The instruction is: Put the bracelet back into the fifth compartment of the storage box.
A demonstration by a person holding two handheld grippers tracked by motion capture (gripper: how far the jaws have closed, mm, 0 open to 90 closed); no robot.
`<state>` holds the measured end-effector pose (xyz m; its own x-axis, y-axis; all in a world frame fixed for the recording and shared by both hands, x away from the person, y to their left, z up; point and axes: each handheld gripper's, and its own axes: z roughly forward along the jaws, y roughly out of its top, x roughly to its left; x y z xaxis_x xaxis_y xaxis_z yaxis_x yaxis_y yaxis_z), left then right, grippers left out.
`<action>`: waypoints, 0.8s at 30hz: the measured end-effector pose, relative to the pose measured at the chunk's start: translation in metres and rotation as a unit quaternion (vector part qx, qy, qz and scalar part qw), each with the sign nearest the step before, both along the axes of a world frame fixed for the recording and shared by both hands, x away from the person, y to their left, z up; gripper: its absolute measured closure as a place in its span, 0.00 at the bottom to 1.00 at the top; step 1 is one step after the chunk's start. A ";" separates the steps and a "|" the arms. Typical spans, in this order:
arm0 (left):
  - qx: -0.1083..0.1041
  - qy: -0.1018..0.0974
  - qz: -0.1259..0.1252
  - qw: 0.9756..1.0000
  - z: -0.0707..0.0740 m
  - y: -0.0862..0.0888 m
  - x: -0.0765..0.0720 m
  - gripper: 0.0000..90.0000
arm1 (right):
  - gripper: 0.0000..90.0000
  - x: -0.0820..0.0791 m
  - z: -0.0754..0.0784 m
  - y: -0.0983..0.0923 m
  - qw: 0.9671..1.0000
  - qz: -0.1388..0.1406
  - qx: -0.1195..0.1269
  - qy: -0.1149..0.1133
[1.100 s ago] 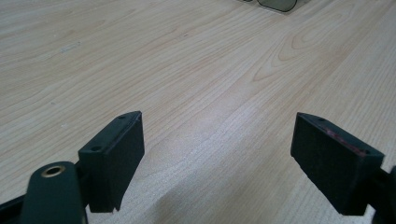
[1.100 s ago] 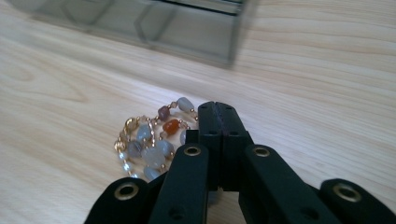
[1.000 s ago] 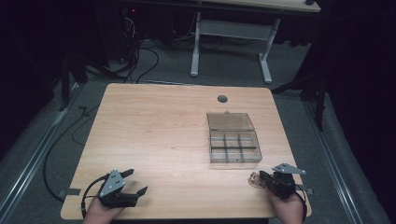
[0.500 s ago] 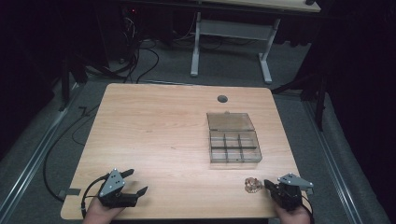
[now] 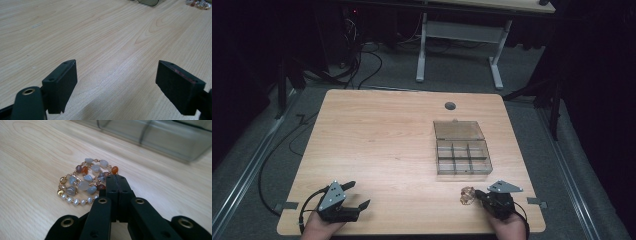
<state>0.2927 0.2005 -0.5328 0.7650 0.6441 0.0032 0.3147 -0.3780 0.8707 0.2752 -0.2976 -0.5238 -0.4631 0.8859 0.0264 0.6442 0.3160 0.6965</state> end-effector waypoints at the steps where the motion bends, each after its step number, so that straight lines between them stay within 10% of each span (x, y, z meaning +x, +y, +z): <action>1: 0.000 0.000 0.000 1.000 0.000 0.000 0.000 0.20 | 1.00 0.002 0.000 0.004 1.000 0.006 -0.002 -0.003; 12: 0.000 -0.001 0.003 1.000 0.000 0.001 0.000 0.20 | 0.98 0.005 0.004 -0.004 1.000 -0.011 -0.003 -0.004; 24: -0.003 -0.003 0.000 1.000 0.000 0.001 -0.001 0.20 | 0.85 0.014 0.015 -0.010 0.998 -0.005 -0.034 0.049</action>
<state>0.2916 0.2015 -0.5327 0.7655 0.6435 0.0032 0.3092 -0.3722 0.8751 0.2893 -0.3072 -0.5092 -0.4517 0.8921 0.0108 0.7116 0.3530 0.6075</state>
